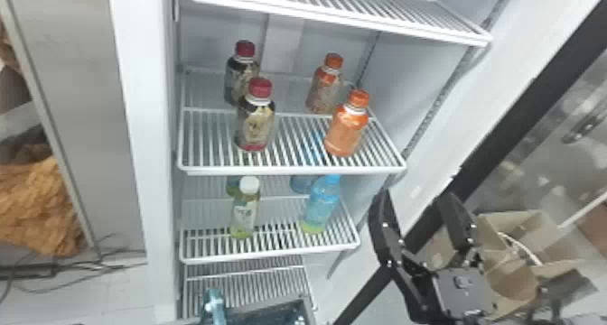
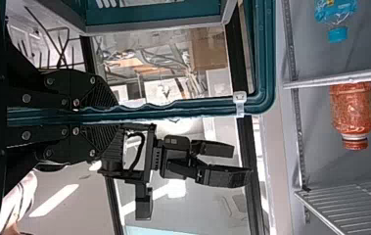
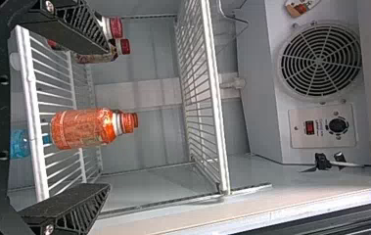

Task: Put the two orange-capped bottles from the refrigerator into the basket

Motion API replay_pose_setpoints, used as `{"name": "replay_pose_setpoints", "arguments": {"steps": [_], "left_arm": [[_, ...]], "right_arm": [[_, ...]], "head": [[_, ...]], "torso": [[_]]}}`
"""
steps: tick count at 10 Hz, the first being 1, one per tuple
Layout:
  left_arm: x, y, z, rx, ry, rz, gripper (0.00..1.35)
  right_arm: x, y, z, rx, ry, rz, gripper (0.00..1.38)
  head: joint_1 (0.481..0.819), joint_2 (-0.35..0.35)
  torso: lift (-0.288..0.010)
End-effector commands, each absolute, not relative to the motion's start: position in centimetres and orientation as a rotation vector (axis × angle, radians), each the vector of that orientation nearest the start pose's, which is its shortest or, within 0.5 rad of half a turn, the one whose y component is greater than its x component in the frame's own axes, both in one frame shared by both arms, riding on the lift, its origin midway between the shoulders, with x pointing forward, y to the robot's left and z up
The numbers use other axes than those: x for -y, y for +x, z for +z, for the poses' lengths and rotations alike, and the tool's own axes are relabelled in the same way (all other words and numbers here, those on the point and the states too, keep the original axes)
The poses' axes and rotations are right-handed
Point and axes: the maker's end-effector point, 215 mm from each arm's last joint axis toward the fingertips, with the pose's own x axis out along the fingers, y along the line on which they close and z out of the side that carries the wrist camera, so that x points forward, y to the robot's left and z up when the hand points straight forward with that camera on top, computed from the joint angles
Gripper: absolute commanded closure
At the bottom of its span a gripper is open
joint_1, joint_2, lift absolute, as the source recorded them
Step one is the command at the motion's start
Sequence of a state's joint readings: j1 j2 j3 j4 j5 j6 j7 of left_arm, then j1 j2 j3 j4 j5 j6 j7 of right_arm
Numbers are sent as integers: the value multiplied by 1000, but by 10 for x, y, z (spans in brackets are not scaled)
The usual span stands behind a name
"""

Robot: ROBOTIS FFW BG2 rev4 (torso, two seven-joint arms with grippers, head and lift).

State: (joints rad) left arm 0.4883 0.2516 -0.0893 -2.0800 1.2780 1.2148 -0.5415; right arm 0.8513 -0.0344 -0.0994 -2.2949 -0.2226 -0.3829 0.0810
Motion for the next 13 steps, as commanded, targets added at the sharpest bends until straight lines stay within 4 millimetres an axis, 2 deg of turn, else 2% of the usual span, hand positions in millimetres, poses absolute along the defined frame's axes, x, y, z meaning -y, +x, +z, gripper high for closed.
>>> {"name": "replay_pose_setpoints", "arguments": {"steps": [1,8,11,13], "left_arm": [[35,187,-337,-970,-1205,-1256,1208],[35,187,-337,-970,-1208,-1253,1208],[35,186,-337,-972,-1208,-1254,1208],[35,186,-337,-971,-1211,-1253,1208]], "right_arm": [[273,342,-221,271,98,-5,73],[276,345,-222,269,99,-13,73],[292,371,-228,236,65,-27,65],[287,393,-240,185,62,4,50]], "head": [[695,-350],[695,-350],[695,-350],[695,-350]], "torso": [[-40],[-40],[-40],[-40]]}}
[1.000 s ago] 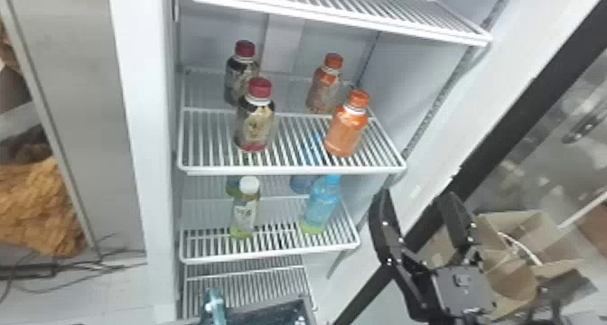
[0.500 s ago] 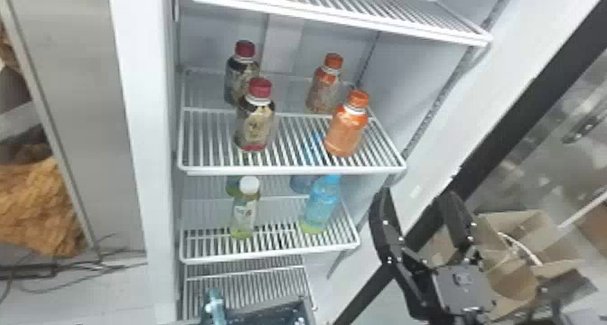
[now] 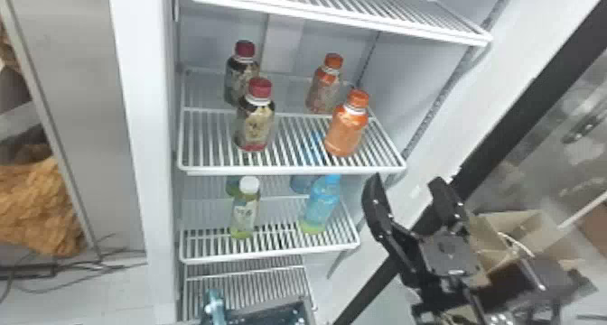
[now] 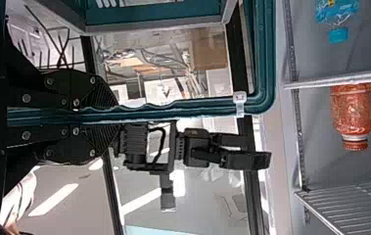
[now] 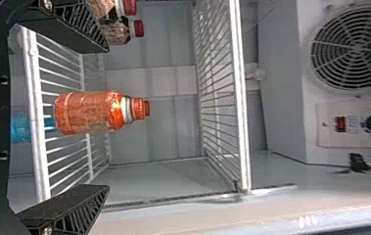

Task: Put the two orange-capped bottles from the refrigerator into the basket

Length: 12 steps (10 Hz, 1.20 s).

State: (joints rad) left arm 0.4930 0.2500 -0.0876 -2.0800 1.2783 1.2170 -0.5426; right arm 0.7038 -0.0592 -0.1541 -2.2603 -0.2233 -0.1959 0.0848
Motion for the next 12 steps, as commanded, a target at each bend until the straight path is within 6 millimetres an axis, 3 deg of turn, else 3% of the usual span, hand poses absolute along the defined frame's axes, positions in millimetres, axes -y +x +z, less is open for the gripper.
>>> {"name": "replay_pose_setpoints", "arguments": {"steps": [1,7,12], "left_arm": [[34,186,-338,-969,-1212,-1249,1208],[35,186,-337,-969,-1211,-1253,1208],[35,188,-337,-967,-1201,-1257,1208]], "right_arm": [[284,405,-247,155,41,29,48],[293,470,-274,102,-56,47,30],[288,514,-272,144,-40,73,30]], "head": [[695,-350],[695,-350],[695,-350]], "torso": [[-40],[-40],[-40]]}}
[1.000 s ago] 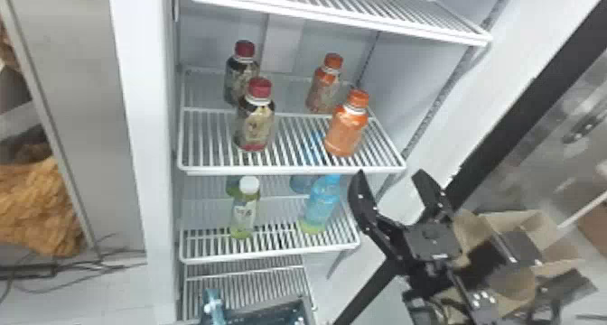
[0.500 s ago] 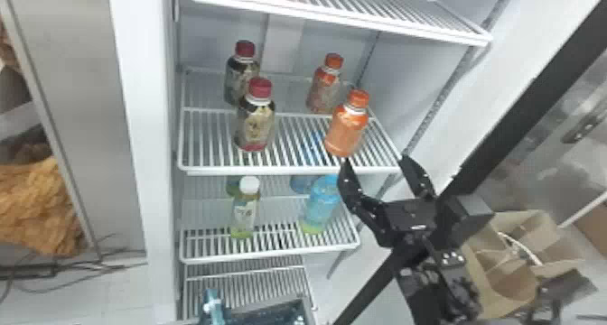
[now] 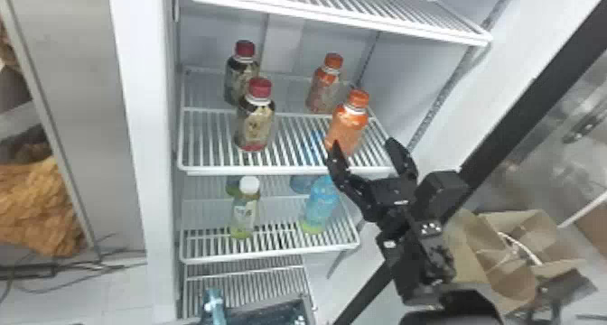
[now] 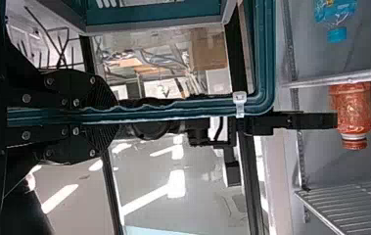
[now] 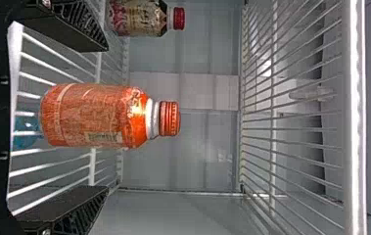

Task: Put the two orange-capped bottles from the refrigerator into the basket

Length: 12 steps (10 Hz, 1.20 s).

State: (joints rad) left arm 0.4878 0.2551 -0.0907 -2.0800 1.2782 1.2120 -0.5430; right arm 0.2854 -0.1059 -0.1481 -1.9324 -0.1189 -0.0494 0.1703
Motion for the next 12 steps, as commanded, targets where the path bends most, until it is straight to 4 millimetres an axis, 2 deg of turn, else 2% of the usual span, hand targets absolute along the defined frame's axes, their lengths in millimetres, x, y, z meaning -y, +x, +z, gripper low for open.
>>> {"name": "replay_pose_setpoints", "arguments": {"steps": [1,3,7,9,10,11,12], "left_arm": [[35,187,-337,-970,-1201,-1258,1208],[36,185,-337,-973,-1201,-1261,1208],[36,185,-337,-972,-1202,-1262,1208],[36,184,-337,-974,-1204,-1261,1208],[36,184,-337,-977,-1204,-1262,1208],[36,184,-337,-976,-1205,-1260,1208],[36,184,-338,-975,-1205,-1258,1208]], "right_arm": [[287,523,-268,160,-45,75,30],[289,531,-260,193,-56,60,30],[294,557,-265,200,-39,43,33],[293,566,-255,224,-42,47,94],[293,569,-253,226,-42,48,209],[292,569,-251,231,-44,51,463],[290,568,-254,226,-42,52,851]], "head": [[695,-350],[695,-350],[695,-350],[695,-350],[695,-350],[695,-350],[695,-350]], "torso": [[-40],[-40],[-40],[-40],[-40],[-40],[-40]]}}
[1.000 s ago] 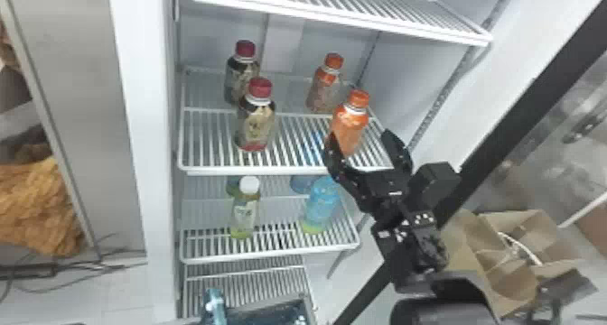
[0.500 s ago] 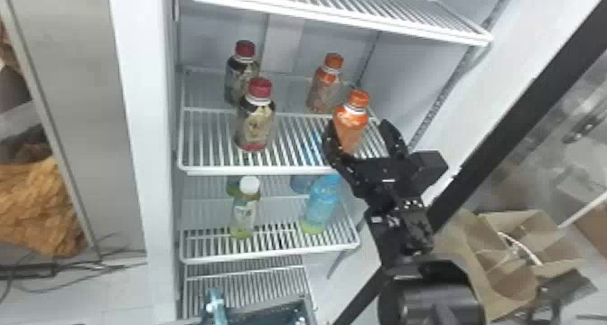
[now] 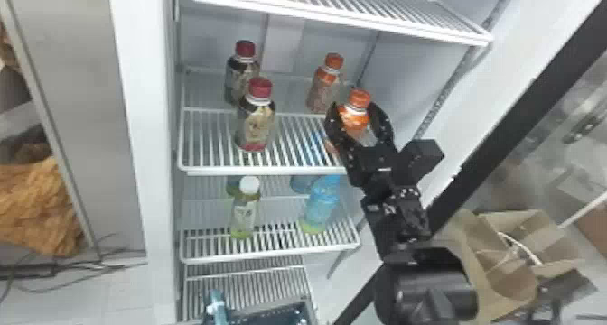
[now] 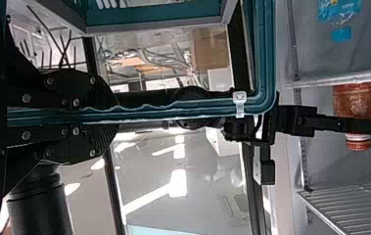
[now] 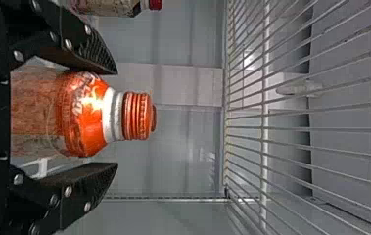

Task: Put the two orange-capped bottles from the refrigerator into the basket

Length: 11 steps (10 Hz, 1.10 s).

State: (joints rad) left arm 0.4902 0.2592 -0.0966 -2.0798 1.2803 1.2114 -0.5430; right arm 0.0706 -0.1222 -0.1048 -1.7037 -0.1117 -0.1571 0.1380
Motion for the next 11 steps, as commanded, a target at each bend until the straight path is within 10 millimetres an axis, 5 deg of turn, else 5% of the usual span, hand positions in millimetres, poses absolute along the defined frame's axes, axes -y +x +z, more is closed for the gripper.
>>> {"name": "replay_pose_setpoints", "arguments": {"steps": [1,3,5,8,11], "left_arm": [[36,183,-338,-977,-1207,-1257,1208],[36,183,-338,-977,-1207,-1257,1208],[35,184,-338,-974,-1208,-1255,1208],[36,186,-337,-968,-1207,-1255,1208],[35,188,-337,-965,-1204,-1254,1208]], "right_arm": [[290,566,-253,228,-44,52,894],[289,560,-243,245,-49,52,894],[274,538,-214,300,-21,84,894],[225,480,-185,272,94,216,894],[171,415,-192,105,225,341,894]], "head": [[695,-350],[695,-350],[695,-350],[695,-350],[695,-350]], "torso": [[-40],[-40],[-40],[-40],[-40]]}}
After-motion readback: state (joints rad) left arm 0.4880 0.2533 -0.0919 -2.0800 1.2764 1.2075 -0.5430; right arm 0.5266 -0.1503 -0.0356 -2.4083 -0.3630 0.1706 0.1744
